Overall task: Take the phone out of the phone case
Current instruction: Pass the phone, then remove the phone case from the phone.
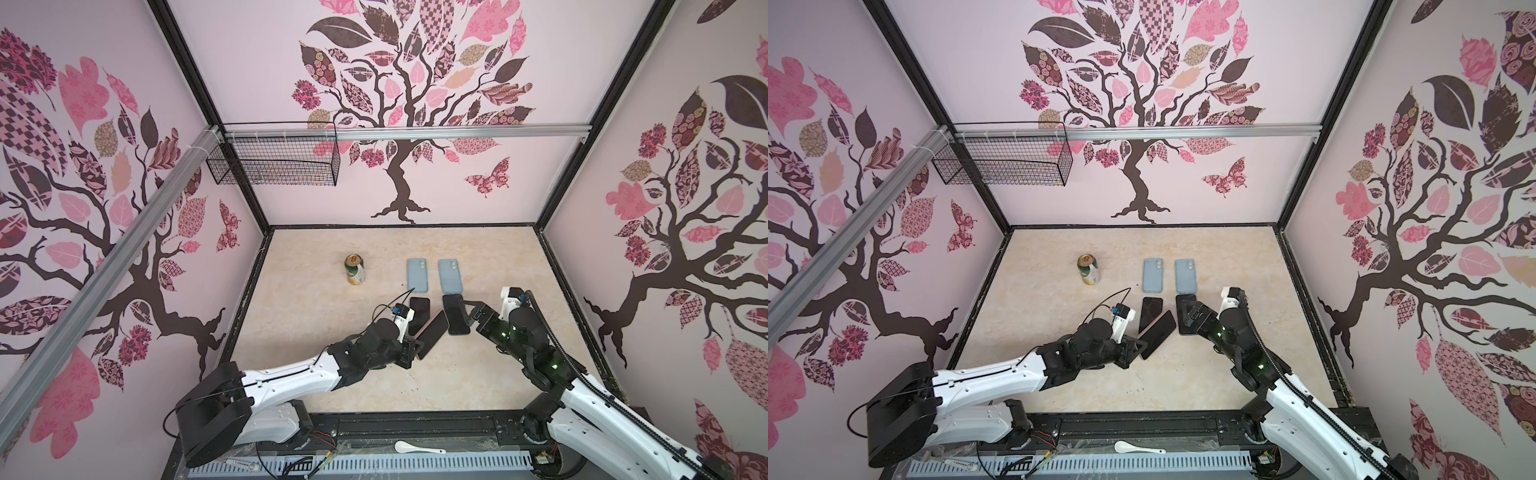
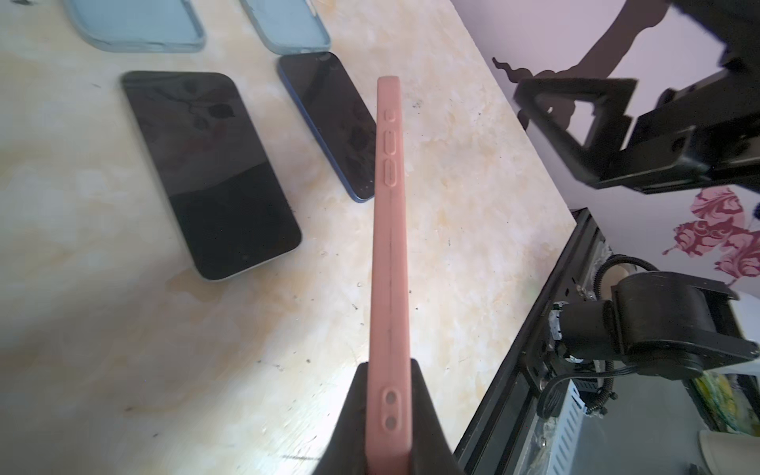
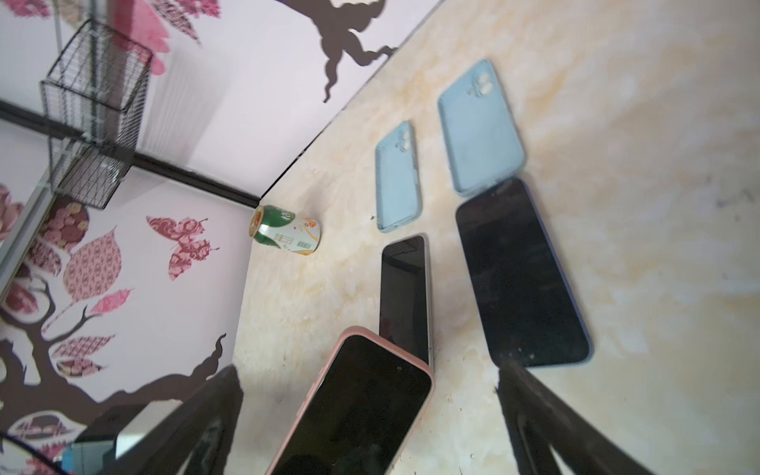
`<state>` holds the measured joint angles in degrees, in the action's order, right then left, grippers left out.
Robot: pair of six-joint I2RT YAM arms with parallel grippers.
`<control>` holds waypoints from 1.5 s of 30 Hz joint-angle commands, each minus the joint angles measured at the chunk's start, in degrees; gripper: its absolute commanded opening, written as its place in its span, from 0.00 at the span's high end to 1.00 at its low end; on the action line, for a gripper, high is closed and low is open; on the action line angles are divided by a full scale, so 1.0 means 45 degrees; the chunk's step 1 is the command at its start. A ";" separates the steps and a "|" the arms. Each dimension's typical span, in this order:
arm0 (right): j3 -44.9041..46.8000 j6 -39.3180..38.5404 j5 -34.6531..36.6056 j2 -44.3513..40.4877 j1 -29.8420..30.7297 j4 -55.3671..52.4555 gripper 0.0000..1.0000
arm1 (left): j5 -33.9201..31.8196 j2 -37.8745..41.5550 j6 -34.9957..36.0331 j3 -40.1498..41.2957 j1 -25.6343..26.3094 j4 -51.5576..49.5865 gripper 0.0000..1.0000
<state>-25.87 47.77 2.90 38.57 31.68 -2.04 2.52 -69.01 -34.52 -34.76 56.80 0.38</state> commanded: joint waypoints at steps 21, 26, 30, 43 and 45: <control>-0.3842 -1.1613 -0.6823 0.3910 -0.0066 0.0854 0.17 | 0.3926 0.2881 0.3016 -0.3063 -0.5211 -0.5519 1.00; -0.4553 -1.3479 -0.8175 0.4465 -0.0067 -0.0183 0.27 | 0.4244 0.3219 0.4839 -0.3463 -0.5349 -0.6642 1.00; -0.5628 -1.6011 -0.8985 0.5068 -0.0066 -0.2815 0.28 | 0.5536 0.3169 0.6697 -0.3927 -0.5430 -0.7471 1.00; -0.7140 -2.0549 -0.9157 0.5405 -0.0058 -0.7925 0.35 | 1.0803 0.2245 1.1310 -0.5044 -0.7169 -0.9644 1.00; -0.7157 -2.0593 -0.9537 0.5500 -0.0057 -0.8031 0.35 | 1.0757 0.2403 1.1771 -0.5073 -0.7182 -0.9850 1.00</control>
<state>-56.14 -41.17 -37.52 62.28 31.68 -32.84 43.27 -59.40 11.05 -53.47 24.69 -42.19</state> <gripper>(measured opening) 0.648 0.120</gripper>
